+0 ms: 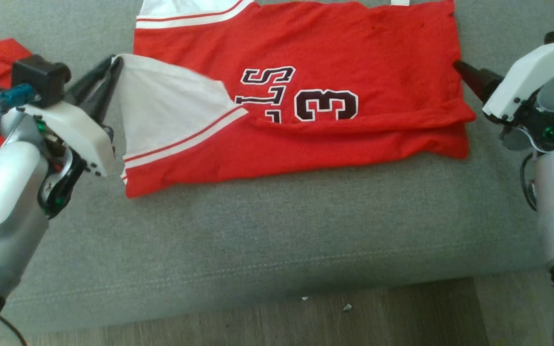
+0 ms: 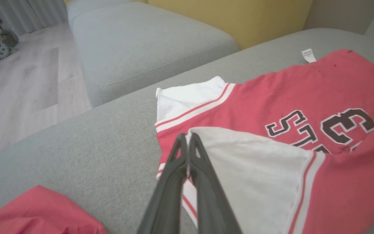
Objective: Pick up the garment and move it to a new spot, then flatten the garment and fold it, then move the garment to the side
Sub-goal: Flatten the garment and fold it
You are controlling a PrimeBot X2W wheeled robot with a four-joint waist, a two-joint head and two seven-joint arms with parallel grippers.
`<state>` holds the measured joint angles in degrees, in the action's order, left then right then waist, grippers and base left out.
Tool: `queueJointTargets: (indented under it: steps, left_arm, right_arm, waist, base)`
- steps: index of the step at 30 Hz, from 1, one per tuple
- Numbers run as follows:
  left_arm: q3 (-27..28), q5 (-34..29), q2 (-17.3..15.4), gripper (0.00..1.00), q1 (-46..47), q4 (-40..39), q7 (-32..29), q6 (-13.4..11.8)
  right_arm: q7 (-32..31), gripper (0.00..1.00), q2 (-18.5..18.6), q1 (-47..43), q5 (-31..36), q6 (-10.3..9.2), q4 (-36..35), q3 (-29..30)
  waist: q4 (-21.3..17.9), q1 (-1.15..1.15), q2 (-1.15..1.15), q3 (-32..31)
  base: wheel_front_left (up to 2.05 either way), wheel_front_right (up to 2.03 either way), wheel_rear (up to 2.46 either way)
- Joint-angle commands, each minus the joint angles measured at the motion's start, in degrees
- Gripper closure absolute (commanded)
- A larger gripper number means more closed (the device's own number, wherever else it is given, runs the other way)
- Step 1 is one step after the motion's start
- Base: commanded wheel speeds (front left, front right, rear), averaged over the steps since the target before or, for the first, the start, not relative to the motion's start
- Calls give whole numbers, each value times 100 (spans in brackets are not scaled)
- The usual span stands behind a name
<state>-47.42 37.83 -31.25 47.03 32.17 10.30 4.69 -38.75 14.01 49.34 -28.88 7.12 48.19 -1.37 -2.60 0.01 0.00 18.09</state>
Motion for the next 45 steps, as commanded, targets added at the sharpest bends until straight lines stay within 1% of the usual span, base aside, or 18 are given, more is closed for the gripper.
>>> queueJointTargets:
  steps: [1,4,7,8,11,16,21,24,26,31,34,39,42,45]
  left_arm:
    - [318,-44,-161,0,338,11,126,-111]
    - [391,-59,-17,0,329,194,274,-278]
    - [516,-29,109,0,223,196,390,-419]
    - [516,-29,109,0,223,196,390,-419]
    - [841,106,287,0,-7,-39,455,-638]
    - [1856,98,668,0,-840,-1169,467,-1028]
    - [2675,-302,1204,0,-1973,-2219,468,-1129]
    - [3062,-555,1573,0,-2577,-2659,469,-1041]
    - [3235,-749,1790,0,-2946,-2821,469,-916]
    - [3564,-1112,2298,0,-3635,-2869,469,-591]
    - [3694,-1308,2516,0,-3900,-2737,469,-421]
    - [3824,-1643,2694,0,-3974,-2334,469,-237]
    - [3943,-1806,2744,0,-3862,-2015,469,-260]
    - [4038,-1940,2769,0,-3723,-1575,470,-344]
  right_arm:
    - [252,0,-16,132,19,36,-231,-94]
    - [785,0,8,69,-86,36,-356,-165]
    - [1337,0,75,-112,-245,36,-661,-378]
    - [1337,0,75,-112,-245,36,-661,-378]
    - [1965,0,190,-405,-444,36,-1087,-595]
    - [2888,0,404,-999,-552,36,-1775,-1009]
    - [3728,0,540,-1653,-302,36,-2275,-1123]
    - [4049,0,428,-2085,-138,36,-2491,-1104]
    - [4240,0,316,-2381,29,36,-2617,-990]
    - [4538,0,-110,-3059,577,36,-2917,-727]
    - [4555,0,-387,-3348,784,36,-3033,-580]
    - [4453,0,-595,-3506,1090,36,-3184,-507]
    - [4369,0,-647,-3497,1150,36,-3283,-503]
    - [4321,0,-690,-3491,1176,36,-3363,-485]
  waist:
    - [8,-1,0,-13]
    - [42,-1,0,-93]
    - [87,-1,0,-202]
    - [87,-1,0,-202]
    - [151,-1,0,-351]
    - [234,-1,0,-635]
    - [305,-1,0,-930]
    - [315,-1,0,-1082]
    - [318,-1,0,-1162]
    - [293,-1,0,-1175]
    - [243,-1,0,-1154]
    - [114,-1,0,-1096]
    - [3,-1,0,-1063]
    - [-119,-1,0,-1033]
  base:
    - [0,0,0]
    - [0,0,0]
    - [0,0,0]
    - [0,0,0]
    - [0,0,0]
    - [0,0,0]
    - [0,0,0]
    - [0,0,0]
    - [0,0,0]
    - [0,0,0]
    - [0,0,0]
    - [0,0,0]
    - [0,0,0]
    - [0,0,0]
